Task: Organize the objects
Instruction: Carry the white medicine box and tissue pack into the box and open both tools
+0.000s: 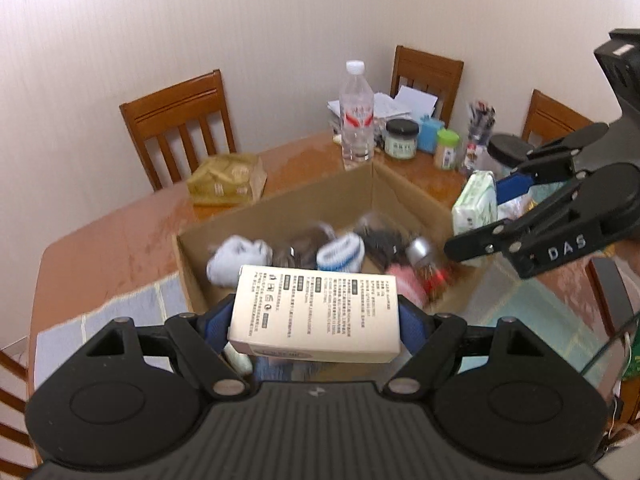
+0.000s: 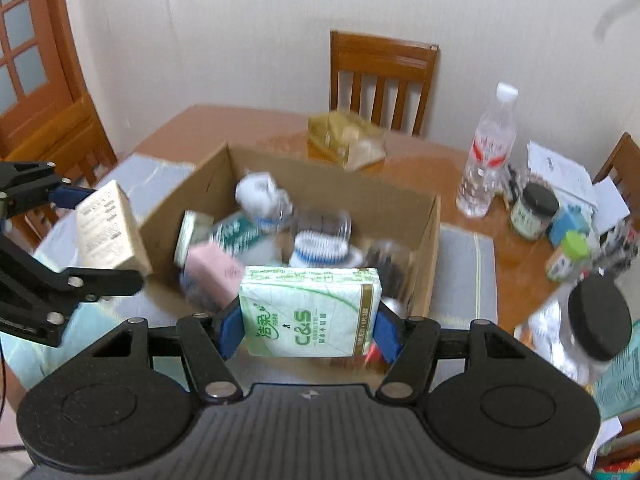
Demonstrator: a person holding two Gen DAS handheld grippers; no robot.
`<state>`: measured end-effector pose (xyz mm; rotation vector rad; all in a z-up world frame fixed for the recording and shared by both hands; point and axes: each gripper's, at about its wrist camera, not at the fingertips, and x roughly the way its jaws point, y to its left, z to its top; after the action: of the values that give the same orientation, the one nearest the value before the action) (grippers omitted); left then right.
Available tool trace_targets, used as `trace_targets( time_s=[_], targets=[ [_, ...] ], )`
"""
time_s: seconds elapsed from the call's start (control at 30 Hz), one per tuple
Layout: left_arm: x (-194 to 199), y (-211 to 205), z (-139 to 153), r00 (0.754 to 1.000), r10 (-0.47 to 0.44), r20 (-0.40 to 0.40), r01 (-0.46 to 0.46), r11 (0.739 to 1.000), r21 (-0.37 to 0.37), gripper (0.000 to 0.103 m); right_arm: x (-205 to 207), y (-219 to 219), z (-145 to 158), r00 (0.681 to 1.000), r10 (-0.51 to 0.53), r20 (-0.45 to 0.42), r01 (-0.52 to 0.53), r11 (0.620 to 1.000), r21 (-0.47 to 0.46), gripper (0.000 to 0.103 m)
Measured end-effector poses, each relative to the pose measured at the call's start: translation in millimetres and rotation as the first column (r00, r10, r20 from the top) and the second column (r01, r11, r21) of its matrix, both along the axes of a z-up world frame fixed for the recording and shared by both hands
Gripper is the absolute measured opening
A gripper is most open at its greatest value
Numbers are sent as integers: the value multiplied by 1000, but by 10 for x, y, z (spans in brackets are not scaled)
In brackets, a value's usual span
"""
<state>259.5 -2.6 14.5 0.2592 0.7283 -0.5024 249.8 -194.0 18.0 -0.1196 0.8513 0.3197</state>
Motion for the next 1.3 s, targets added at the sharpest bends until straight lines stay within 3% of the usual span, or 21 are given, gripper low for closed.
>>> trace_targets(
  time_s=[0.17, 0.2, 0.23, 0.3, 0.43, 0.63, 0.67, 0.73, 1.3],
  targets=[
    [388, -111, 66, 1000, 23, 11, -23, 1000, 8, 80, 244, 29, 105, 1000, -6, 28, 6, 1000, -2, 70],
    [447, -122, 69, 1000, 29, 7, -29, 1000, 5, 80, 301, 41, 110, 1000, 0, 27, 0, 1000, -2, 75],
    [510, -120, 67, 999, 33, 0, -33, 999, 2, 80, 337, 49, 112, 1000, 4, 26, -4, 1000, -3, 87],
    [623, -124, 46, 999, 40, -8, -40, 999, 2, 80, 363, 33, 133, 999, -4, 43, 4, 1000, 12, 97],
    [790, -137, -11, 998, 54, -23, -54, 998, 16, 80, 388, -14, 126, 999, -18, 36, 17, 999, 31, 103],
    [938, -148, -67, 996, 81, -39, -81, 997, 17, 81, 399, -110, 65, 999, -51, 2, 51, 998, 22, 103],
    [953, -145, -66, 996, 84, -37, -84, 996, 17, 84, 401, -128, 63, 998, -59, -4, 59, 998, 21, 103],
    [990, -139, -64, 994, 105, -29, -104, 994, 24, 101, 401, -162, 60, 997, -74, -14, 75, 997, 23, 103],
    [873, 9, 92, 979, 202, 42, -204, 978, 48, 102, 442, -136, 119, 988, -147, -52, 147, 989, -3, 103]
  ],
)
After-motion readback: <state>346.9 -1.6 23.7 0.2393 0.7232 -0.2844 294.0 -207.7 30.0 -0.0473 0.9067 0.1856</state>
